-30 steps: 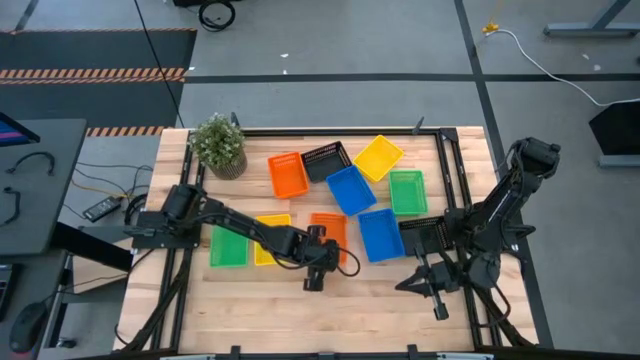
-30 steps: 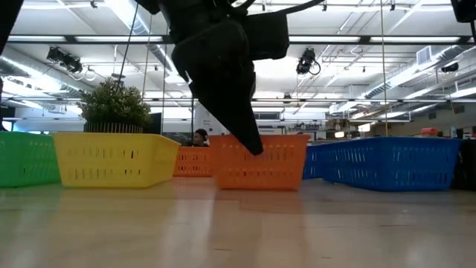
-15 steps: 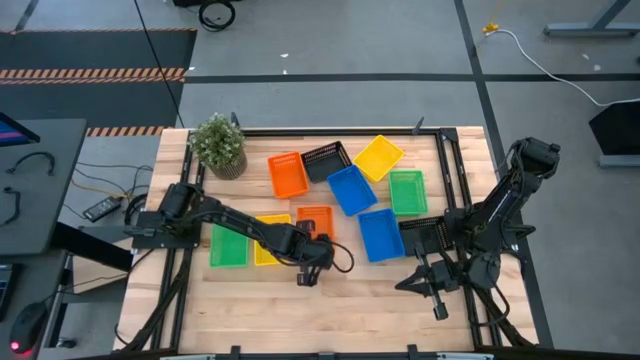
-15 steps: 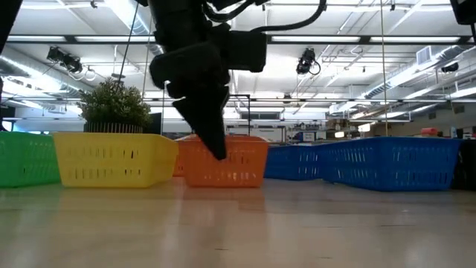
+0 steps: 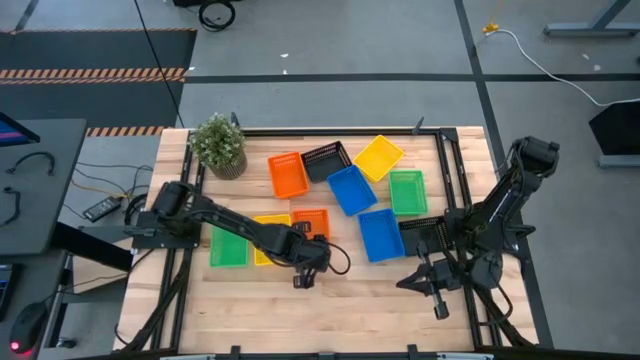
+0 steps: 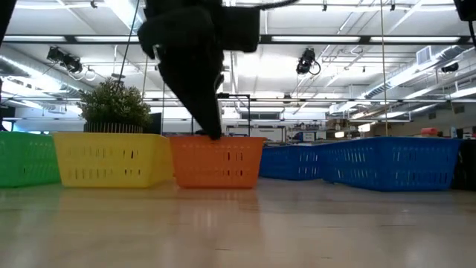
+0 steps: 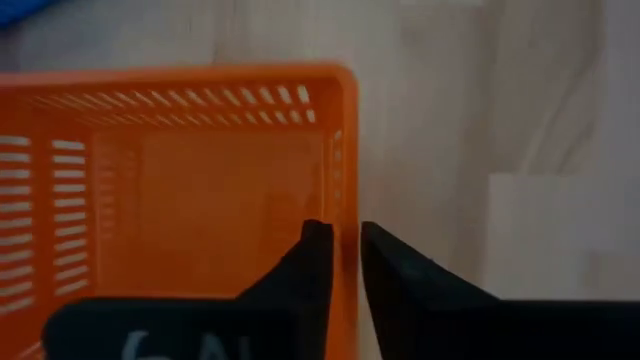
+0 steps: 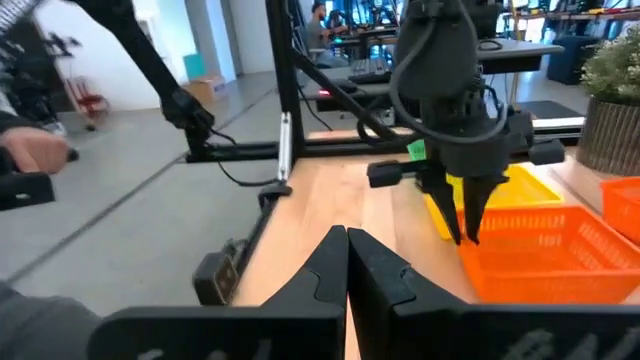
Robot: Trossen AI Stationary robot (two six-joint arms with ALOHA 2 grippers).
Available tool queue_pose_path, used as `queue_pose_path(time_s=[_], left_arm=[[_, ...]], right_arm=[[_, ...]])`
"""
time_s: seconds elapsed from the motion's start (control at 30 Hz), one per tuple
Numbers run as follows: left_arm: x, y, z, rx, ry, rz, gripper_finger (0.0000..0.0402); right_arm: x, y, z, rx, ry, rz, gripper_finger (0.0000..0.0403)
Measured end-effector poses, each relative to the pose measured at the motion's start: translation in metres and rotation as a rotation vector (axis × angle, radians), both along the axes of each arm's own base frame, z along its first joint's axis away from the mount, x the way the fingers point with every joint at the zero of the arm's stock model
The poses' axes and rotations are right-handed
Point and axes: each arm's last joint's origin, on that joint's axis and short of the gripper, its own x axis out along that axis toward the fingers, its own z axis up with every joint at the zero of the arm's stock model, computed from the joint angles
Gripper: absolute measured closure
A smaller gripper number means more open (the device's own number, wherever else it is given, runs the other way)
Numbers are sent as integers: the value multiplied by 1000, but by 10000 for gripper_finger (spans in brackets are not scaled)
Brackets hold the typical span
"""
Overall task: Stack baskets by color
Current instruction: Adjust the bottom orange bin, then adjust the bottom blue bin
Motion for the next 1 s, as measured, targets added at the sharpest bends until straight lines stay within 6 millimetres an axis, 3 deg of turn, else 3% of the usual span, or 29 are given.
queue_pose_path(time_s=[0.2, 0.4, 0.53, 0.63, 0.83, 1.0], left_arm=[[-10, 0, 32, -30, -82, 13, 277], [-26, -13, 55, 4, -159, 75, 252], [-38, -39, 53, 159, -208, 58, 255], [-49, -55, 41, 196, -248, 72, 263], [-63, -77, 13, 126, -369, 113, 279], [-66, -90, 14, 159, -495, 110, 284]], right_arm=[[-1, -16, 20, 57, -15, -28, 395], [14, -36, 36, 5, 395, -108, 396], [27, -46, 31, -82, 710, -151, 395], [37, -49, 18, -124, 843, -151, 385], [55, -47, -6, -227, 948, -86, 328], [74, -47, -27, -335, 984, -61, 268]])
